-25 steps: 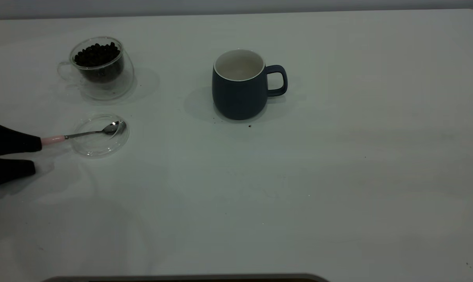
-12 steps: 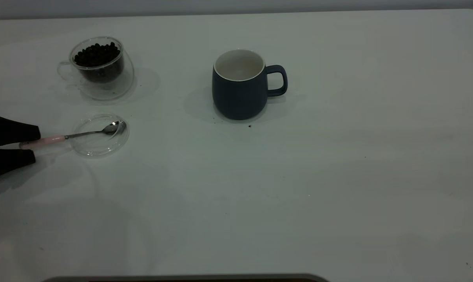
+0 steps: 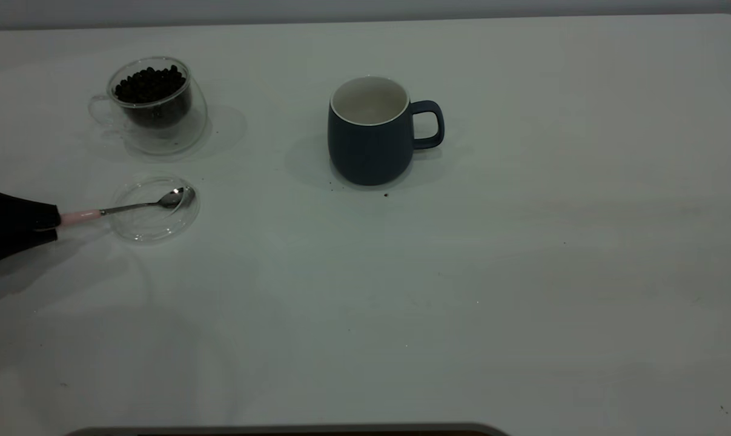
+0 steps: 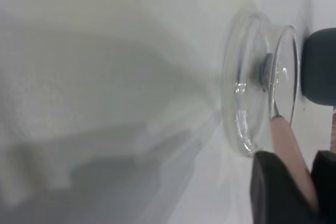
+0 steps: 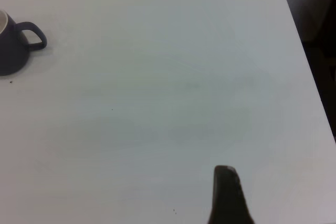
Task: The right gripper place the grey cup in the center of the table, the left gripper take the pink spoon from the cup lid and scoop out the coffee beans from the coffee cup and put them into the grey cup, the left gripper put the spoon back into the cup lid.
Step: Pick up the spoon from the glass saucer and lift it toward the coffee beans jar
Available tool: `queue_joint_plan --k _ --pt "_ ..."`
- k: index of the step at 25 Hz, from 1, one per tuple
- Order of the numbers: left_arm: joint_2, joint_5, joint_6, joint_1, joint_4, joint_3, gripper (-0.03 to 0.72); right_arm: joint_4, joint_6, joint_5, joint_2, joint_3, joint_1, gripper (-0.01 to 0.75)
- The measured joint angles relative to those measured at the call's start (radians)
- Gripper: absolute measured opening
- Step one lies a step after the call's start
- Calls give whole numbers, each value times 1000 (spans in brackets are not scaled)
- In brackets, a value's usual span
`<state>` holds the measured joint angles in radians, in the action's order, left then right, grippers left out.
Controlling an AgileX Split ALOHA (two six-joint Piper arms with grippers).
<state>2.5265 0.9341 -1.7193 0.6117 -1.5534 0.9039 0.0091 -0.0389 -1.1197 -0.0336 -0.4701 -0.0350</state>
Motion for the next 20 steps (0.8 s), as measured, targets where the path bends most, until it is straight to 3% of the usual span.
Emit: queue_joint_plan --k 4,20 --pt "0 26 0 0 -13 0 135 0 0 0 0 0 0 537" --pt "-42 63 119 0 28 0 128 0 0 0 0 0 0 537"
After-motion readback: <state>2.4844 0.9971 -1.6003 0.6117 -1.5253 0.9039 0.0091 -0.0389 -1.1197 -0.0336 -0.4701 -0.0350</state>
